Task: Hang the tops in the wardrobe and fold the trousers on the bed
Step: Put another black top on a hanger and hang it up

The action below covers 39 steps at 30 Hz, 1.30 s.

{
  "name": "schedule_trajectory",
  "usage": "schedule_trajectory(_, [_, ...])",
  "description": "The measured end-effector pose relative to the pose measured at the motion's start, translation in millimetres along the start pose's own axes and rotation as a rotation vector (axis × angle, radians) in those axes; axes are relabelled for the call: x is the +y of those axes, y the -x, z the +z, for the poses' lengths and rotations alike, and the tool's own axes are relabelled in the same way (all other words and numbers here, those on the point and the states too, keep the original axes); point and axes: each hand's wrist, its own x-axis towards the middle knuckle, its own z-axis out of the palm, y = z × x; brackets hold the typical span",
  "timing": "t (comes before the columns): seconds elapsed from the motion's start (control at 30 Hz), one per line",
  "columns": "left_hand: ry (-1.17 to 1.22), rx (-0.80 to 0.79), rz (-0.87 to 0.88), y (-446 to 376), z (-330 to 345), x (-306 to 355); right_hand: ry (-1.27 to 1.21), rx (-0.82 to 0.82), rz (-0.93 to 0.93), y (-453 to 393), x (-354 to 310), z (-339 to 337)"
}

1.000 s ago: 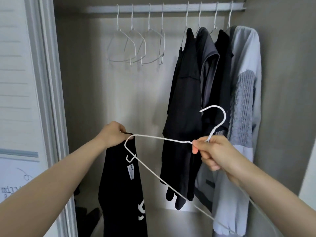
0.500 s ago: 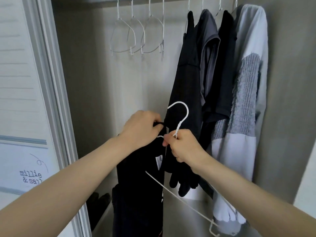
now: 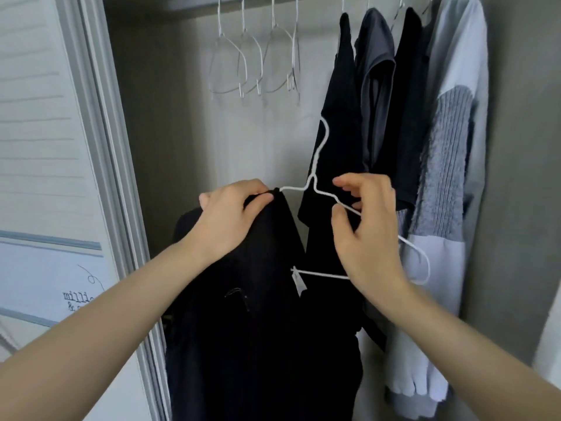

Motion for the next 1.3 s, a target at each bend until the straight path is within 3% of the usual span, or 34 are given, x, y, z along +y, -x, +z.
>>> schedule_trajectory(0.07, [0.055,0.116,-0.092,2,1,-4,-0.048,-0.117,-0.152,24,2,1])
schedule_trajectory(0.1, [0.097,0.152,-0.118,2,1,-4,-0.114,-0.261,-0.115,39,4,7])
schedule_trajectory(0.17, [0.157,0.18,-0.14,0,-3,-3,-0.206,-0.576,0.117,62,4,22])
schedule_trajectory(0.23, [0.184,0.186,-0.119,-3,-7,1,-0.26,-0.764,0.335,74,7,35])
schedule_trajectory(0.33, [0.158,0.204,-0.07,-2,-14,5,-0.448,-0.887,0.446,77,4,42])
schedule_trajectory(0.43, [0.109,0.226,-0.056,-1,-23,-5,-0.278,-0.977,0.298,82,9,37])
schedule_trajectory(0.5, [0.079,0.24,-0.096,1,-31,-21,0.07,-0.973,-0.009,82,13,26])
schedule_trajectory(0.53, [0.079,0.241,-0.131,2,-36,-30,0.273,-0.902,-0.217,79,20,21])
schedule_trajectory(0.6, [0.146,0.24,-0.205,3,-42,-48,0.477,-0.786,-0.434,72,31,13])
schedule_trajectory(0.67, [0.263,0.26,-0.249,5,-44,-57,0.543,-0.911,-0.373,60,41,7])
schedule_trajectory(0.73, [0.332,0.277,-0.263,7,-44,-59,0.493,-1.083,-0.127,50,55,2])
schedule_trajectory(0.77, [0.353,0.276,-0.266,9,-45,-61,0.485,-1.084,-0.044,47,66,1])
schedule_trajectory(0.9, [0.236,0.215,-0.259,16,-51,-81,0.527,-0.837,-0.028,27,95,-8])
schedule_trajectory(1.1, [0.023,0.123,-0.147,26,-52,-96,0.367,-0.735,-0.187,13,99,-23])
schedule_trajectory(1.3, [0.098,0.169,-0.013,17,-21,-65,0.001,-0.56,0.01,-13,53,3])
